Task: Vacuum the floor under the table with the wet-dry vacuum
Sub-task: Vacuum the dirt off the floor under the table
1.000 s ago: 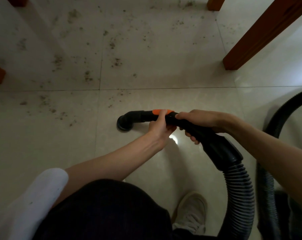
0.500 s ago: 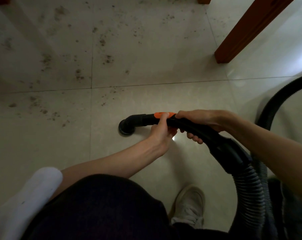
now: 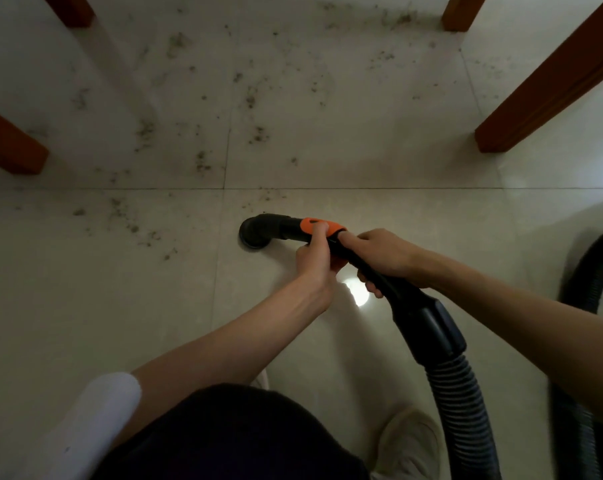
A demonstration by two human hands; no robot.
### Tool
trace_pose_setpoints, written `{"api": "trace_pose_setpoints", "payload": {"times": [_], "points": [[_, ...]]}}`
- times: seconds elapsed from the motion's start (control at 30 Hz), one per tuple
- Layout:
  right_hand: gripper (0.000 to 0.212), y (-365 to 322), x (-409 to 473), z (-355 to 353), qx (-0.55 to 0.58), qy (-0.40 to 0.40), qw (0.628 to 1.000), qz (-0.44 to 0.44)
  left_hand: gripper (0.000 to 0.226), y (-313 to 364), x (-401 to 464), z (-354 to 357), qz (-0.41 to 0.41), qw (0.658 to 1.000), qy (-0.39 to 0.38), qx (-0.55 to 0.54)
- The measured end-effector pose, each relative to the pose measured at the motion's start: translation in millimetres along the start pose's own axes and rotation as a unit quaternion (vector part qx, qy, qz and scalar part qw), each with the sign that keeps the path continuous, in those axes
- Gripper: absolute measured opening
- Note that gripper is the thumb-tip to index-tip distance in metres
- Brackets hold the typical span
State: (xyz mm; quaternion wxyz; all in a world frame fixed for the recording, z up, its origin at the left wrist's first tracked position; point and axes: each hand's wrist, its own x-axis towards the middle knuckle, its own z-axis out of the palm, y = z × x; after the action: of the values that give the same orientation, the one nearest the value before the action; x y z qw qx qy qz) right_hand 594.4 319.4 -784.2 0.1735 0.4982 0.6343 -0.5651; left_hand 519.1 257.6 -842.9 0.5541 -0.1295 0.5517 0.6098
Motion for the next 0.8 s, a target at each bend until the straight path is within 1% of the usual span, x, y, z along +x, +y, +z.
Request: {"api": "trace_pose_setpoints", "payload": {"times": [0.13,0.3,0.43,0.5,0.67,0.8], "points": [[0.039,-4.4,10.7,9.7,-0.007,0.02,1.0,-0.019,0.02,10.5,6.4,-7.3,0.005,1.0,0.017,-0.005],[0.037,-7.0,18.4,17.6,-0.027,0.064,0.997,-0.035,0.034,24.1,18.3,-11.6,-0.019,1.0,0.02,0.005],[0.036,-8.8,23.0,21.2,-0.025,0.088,0.995,-0.046,0.028,31.7,21.7,-10.5,-0.013,0.999,0.011,0.027],[0.035,-11.1,24.4,21.3,-0.018,0.08,0.996,-0.045,0.026,32.6,21.5,-10.0,-0.003,0.999,0.024,0.031],[0.037,-16.0,26.6,21.9,0.003,0.028,0.999,-0.041,0.027,29.0,17.5,-12.6,0.022,0.996,0.083,0.039],[0.037,-24.6,33.8,29.3,-0.003,0.049,0.997,-0.055,0.028,41.4,22.2,-12.8,0.034,0.995,0.09,0.03]]}}
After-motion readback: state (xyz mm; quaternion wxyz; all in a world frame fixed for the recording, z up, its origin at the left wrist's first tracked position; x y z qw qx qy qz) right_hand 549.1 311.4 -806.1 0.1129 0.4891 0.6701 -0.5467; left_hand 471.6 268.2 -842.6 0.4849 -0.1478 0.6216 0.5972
